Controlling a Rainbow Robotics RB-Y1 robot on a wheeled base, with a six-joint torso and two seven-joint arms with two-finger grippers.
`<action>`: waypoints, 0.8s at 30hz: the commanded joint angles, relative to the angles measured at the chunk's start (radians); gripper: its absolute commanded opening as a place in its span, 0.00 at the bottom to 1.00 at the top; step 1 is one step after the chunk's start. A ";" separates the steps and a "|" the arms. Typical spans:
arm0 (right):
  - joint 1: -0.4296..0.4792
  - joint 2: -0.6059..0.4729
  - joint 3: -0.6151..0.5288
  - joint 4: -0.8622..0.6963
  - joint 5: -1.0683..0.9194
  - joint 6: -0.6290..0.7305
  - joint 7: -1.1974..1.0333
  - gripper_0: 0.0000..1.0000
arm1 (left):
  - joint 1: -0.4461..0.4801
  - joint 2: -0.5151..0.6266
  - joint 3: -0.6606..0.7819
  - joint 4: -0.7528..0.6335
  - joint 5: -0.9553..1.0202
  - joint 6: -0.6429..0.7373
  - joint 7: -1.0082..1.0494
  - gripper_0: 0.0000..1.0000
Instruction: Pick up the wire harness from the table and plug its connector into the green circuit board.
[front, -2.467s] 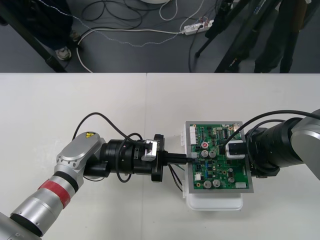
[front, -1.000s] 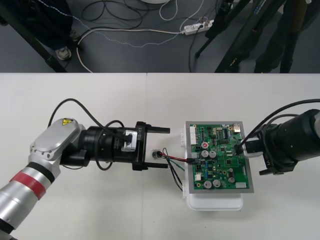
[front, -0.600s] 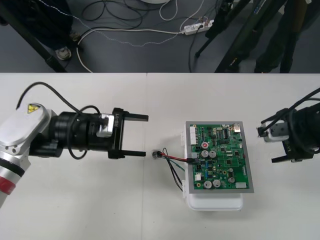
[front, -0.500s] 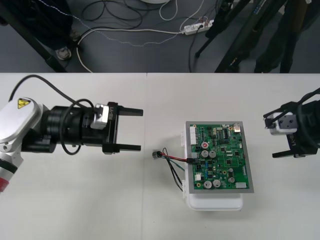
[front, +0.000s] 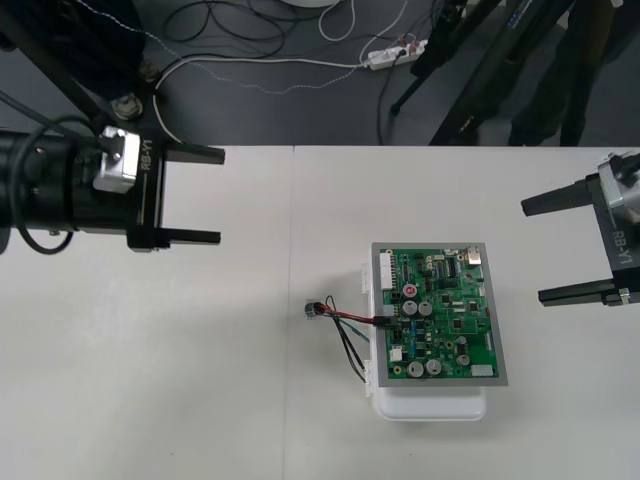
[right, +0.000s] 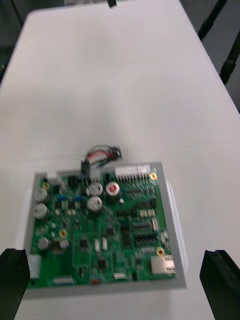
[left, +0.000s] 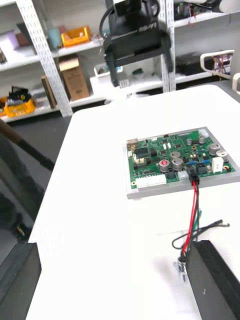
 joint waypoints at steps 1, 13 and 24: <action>0.007 -0.036 -0.033 -0.024 -0.097 0.001 -0.016 1.00 | 0.011 0.102 0.055 -0.092 0.013 0.021 0.172 0.86; 0.009 0.063 -0.064 -0.126 -0.204 0.001 -0.138 1.00 | 0.005 0.207 0.081 -0.202 0.073 0.090 0.330 0.85; 0.009 0.108 -0.119 -0.298 -0.174 0.001 -0.274 1.00 | -0.015 0.222 0.079 -0.230 0.096 0.103 0.348 0.86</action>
